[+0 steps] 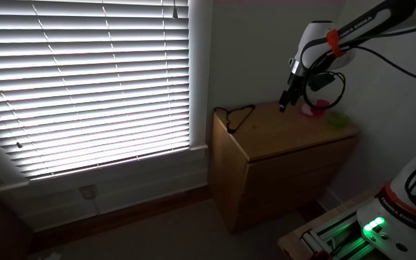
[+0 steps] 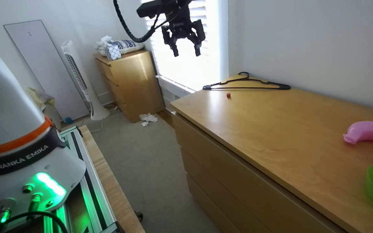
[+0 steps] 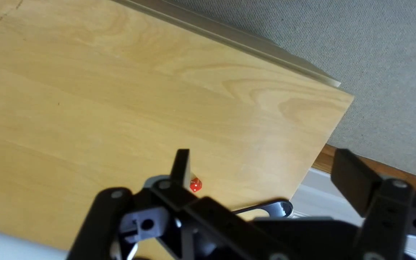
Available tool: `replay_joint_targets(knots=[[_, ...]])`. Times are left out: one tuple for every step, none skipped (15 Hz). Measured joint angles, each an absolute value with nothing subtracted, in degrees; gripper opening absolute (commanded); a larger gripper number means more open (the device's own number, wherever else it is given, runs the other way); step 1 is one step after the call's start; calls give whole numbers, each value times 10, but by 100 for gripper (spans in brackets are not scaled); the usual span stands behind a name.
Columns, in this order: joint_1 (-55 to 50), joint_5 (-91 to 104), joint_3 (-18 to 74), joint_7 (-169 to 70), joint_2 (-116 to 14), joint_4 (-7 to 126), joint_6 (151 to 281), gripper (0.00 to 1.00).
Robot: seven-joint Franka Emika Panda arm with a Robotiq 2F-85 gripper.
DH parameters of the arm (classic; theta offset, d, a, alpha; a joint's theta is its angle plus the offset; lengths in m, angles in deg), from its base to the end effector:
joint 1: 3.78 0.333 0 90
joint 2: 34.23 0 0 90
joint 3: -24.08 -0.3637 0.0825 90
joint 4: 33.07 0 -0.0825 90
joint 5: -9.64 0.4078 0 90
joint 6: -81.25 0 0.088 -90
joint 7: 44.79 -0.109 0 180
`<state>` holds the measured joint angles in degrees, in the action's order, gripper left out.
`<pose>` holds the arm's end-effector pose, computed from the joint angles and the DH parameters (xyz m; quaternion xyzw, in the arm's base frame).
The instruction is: Move the orange object to the right side of the countertop.
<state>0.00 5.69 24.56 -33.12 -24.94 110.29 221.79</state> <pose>0.4720 0.0271 0.3825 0.9860 0.1551 0.0546 0.0267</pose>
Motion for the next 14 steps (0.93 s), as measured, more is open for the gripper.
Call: replay_joint_targets(knots=[[-1, 58, 246, -331, -282, 1080, 2222, 100], [-2, 58, 245, -332, -315, 1056, 2224, 100], [-3, 58, 245, -332, -346, 1032, 2225, 100], [-3, 58, 245, -332, -376, 1007, 2225, 100], [-4, 58, 244, -335, -405, 983, 2225, 100], [-5, 58, 243, -338, -432, 961, 2225, 100], [-5, 58, 243, -346, -457, 941, 2229, 100], [-5, 58, 243, -354, -483, 923, 2238, 100], [-5, 58, 243, -358, -506, 908, 2250, 100], [-6, 58, 242, -359, -529, 894, 2263, 100], [-6, 58, 242, -360, -549, 883, 2275, 100], [-7, 57, 242, -362, -569, 872, 2290, 100], [-7, 55, 242, -366, -588, 862, 2304, 100], [-7, 55, 242, -367, -604, 853, 2312, 100]])
